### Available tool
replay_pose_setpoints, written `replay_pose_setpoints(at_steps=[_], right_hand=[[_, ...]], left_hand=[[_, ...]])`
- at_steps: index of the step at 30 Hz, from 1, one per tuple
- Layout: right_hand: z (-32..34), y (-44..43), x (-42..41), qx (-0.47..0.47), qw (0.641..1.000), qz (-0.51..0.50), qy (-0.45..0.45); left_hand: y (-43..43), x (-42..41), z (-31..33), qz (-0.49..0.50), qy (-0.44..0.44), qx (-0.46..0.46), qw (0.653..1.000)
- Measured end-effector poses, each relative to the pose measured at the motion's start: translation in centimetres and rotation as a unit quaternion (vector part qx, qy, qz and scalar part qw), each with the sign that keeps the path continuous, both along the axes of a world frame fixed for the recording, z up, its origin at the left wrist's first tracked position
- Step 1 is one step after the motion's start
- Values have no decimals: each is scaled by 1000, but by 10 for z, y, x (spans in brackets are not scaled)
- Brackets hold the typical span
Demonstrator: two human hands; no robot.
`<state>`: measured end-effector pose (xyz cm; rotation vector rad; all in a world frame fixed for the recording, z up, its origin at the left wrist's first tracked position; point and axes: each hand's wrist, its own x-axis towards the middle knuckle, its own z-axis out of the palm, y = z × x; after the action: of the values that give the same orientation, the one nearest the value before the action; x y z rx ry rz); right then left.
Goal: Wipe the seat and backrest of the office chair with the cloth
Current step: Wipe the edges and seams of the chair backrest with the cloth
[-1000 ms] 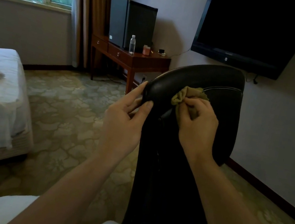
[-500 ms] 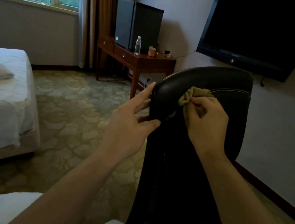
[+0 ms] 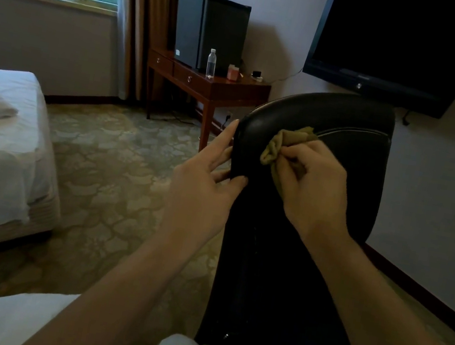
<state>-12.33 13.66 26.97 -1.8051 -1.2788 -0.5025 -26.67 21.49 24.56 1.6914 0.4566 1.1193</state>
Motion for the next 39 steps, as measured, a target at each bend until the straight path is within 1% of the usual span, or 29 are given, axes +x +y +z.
replay_pose_setpoints(at_steps=[4,7,12,17,19,22,25,28,30,33,37,39], right_hand=[[11,8,24,12,998,-28,59],[7,12,21,28,997,-44,57],[-12,11,7,34,998,-21,-39],[-6,12,26,-10,994,-29,-102],[-1,13,35,-15,995,-37,-94],[6,14,54,-12,998,-47,-40],[8,19,61,-4,998,-69,1],[1,23,49,31,997,-72,-4],[-8,25,37,45,997,-56,-26],[-16,22,29,42,998,-11,-49],[-7,13,44,-11,996,25,-85],[-2,9,56,-31,995,40,-83]], left_hand=[[5,7,2,5,16,-2,1000],[10,12,2,9,26,-6,1000],[17,18,9,-22,26,-29,999],[25,26,13,-33,24,-61,997],[26,28,14,-35,25,-69,997],[29,29,15,-36,31,-71,996],[35,26,21,-60,36,-78,994],[38,26,24,-76,41,-95,992],[38,28,22,-66,44,-96,992],[37,33,19,-47,36,-97,994],[35,34,20,-57,24,-101,993],[32,35,21,-60,13,-109,992]])
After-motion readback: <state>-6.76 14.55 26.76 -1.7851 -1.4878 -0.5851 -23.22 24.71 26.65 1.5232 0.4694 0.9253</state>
